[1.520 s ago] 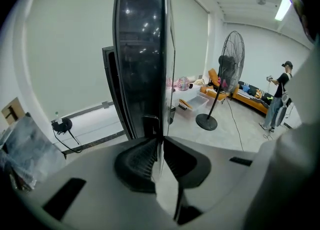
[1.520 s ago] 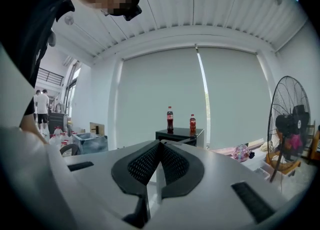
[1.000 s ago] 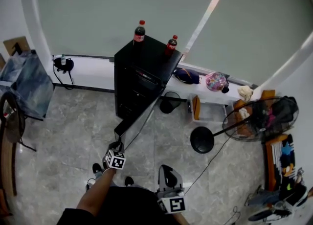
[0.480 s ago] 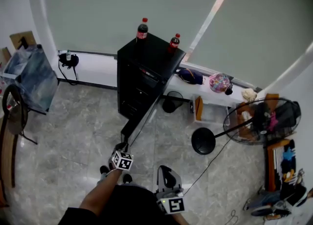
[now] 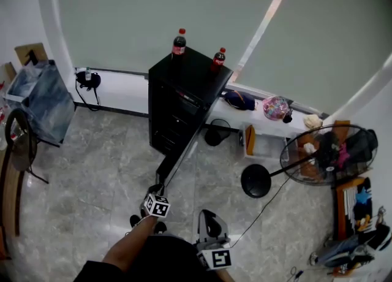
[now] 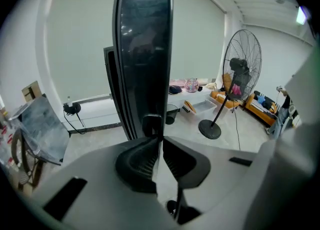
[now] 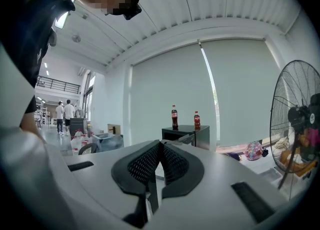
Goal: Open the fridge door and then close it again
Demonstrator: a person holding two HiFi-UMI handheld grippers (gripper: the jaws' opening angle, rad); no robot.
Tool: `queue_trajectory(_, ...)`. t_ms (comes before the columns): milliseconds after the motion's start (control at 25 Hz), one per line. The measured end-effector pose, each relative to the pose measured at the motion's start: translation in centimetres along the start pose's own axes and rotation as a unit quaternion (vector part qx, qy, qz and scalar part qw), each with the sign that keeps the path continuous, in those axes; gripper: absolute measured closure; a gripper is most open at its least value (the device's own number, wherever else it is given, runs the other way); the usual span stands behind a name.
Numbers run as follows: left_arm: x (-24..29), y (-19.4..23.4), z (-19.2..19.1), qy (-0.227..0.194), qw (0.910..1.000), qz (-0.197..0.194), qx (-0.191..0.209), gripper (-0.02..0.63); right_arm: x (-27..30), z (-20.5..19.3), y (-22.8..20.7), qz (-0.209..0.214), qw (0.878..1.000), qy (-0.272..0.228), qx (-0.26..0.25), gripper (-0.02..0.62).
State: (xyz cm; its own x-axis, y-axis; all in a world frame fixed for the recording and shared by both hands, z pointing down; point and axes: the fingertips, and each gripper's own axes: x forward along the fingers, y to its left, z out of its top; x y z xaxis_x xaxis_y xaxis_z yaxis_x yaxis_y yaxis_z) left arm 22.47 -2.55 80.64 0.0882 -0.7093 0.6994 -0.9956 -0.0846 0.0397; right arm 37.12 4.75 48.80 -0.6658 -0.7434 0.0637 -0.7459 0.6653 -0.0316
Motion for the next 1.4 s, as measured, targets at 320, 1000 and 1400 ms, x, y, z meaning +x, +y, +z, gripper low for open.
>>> queue_trajectory(320,0.1,0.4,0.2,-0.009,0.9999,-0.004,-0.012,0.571,-0.3,-0.9,-0.6,0.011,1.0,0.021,0.002,0.586)
queue_trajectory(1000,0.1,6.3,0.8,-0.007,0.9998,-0.019,-0.004,0.566,6.5,-0.6,2.9,0.024,1.0,0.013,-0.011,0.586)
queue_trajectory(1400,1.3,12.6,1.7,-0.008,0.9981,-0.051,0.034,0.566,12.9,0.1,6.8,0.011,1.0,0.01,-0.012,0.586)
